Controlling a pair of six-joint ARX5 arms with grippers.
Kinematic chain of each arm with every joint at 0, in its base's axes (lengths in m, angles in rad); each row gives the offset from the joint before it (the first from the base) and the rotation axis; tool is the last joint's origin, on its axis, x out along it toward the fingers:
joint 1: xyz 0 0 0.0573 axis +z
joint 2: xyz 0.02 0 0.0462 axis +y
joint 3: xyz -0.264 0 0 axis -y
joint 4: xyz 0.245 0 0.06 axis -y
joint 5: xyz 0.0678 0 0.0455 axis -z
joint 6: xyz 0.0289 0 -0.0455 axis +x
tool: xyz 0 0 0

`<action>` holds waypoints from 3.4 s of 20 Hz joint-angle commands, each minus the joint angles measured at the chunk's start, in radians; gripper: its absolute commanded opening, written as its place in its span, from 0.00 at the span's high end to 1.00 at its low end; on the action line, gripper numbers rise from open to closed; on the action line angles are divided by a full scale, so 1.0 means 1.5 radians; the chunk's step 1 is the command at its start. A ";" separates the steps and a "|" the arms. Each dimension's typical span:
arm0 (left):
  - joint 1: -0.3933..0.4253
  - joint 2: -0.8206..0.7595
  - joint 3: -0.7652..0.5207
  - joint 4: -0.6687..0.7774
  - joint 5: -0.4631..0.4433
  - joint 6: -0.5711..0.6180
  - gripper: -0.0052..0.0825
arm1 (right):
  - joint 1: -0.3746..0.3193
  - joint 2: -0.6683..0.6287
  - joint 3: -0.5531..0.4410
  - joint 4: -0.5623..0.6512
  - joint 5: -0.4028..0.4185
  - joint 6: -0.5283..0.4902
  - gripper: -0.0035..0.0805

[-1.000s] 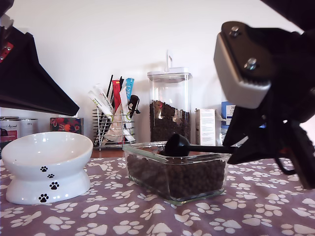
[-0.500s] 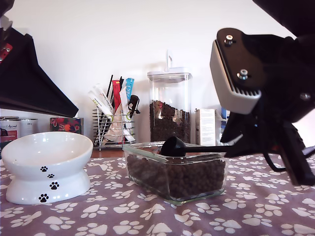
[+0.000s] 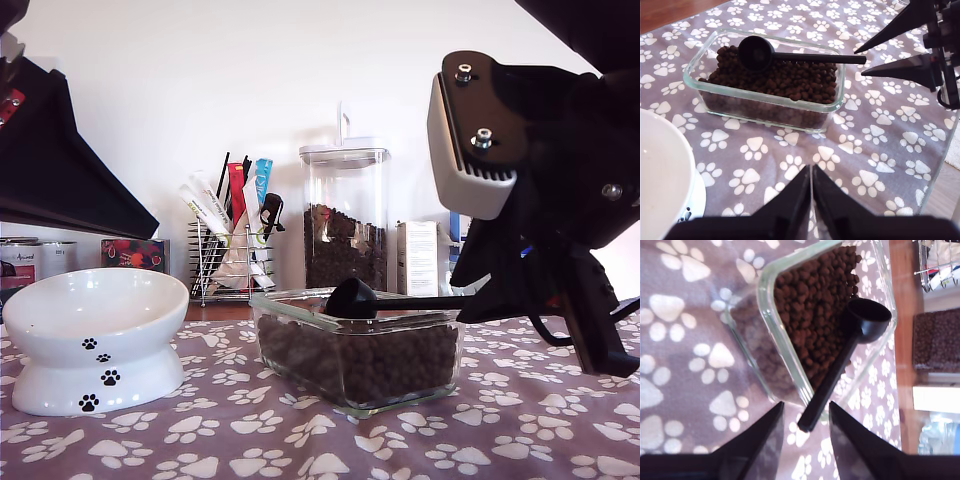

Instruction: Measure one spoon of cat food and pour it into the food bowl

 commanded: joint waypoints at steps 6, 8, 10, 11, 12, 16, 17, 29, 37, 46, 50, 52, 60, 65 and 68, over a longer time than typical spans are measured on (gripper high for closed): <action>-0.001 -0.001 -0.011 0.005 0.000 0.005 0.96 | -0.018 0.021 -0.003 0.023 0.007 0.007 0.69; -0.001 -0.001 -0.011 0.005 0.000 0.006 0.96 | -0.018 0.021 -0.003 0.028 0.006 0.008 0.69; -0.001 -0.001 -0.011 0.005 0.000 0.005 0.96 | -0.018 0.021 -0.003 0.037 0.004 0.008 0.69; -0.001 -0.001 -0.011 0.005 0.000 0.006 0.96 | -0.018 0.021 -0.003 0.042 0.002 0.008 0.69; -0.001 -0.001 -0.011 0.005 0.000 0.006 0.96 | -0.018 0.021 -0.003 0.045 -0.003 0.008 0.69; -0.001 -0.001 -0.011 0.005 0.000 0.006 0.96 | -0.018 0.021 -0.003 0.046 -0.015 0.009 0.71; -0.001 -0.001 -0.011 0.005 0.000 0.005 0.96 | -0.018 0.021 -0.003 0.047 -0.016 0.009 0.72; -0.001 -0.001 -0.011 0.004 0.000 0.006 0.96 | -0.018 0.021 -0.003 0.047 -0.025 0.008 0.82; -0.001 -0.001 -0.011 0.002 0.000 0.005 0.96 | -0.018 0.021 -0.003 0.047 -0.025 0.008 0.91; -0.001 -0.001 -0.011 -0.010 0.001 0.003 0.96 | -0.018 0.021 -0.002 0.062 -0.019 0.022 0.97; -0.001 -0.001 -0.011 -0.010 0.001 0.003 0.96 | -0.018 0.021 0.000 0.099 0.011 0.077 0.97; -0.001 -0.001 -0.011 -0.010 0.001 0.003 0.96 | -0.018 0.020 0.001 0.102 0.011 0.083 0.97; -0.001 -0.001 -0.011 -0.010 0.001 0.003 0.96 | -0.013 -0.037 0.005 0.100 0.043 0.117 0.97; -0.001 -0.001 -0.011 -0.010 0.000 0.003 0.96 | -0.010 -0.093 0.028 0.020 0.025 -0.004 0.97; -0.001 -0.001 -0.011 -0.010 0.000 0.005 0.96 | 0.014 -0.095 0.045 -0.061 0.022 -0.103 0.97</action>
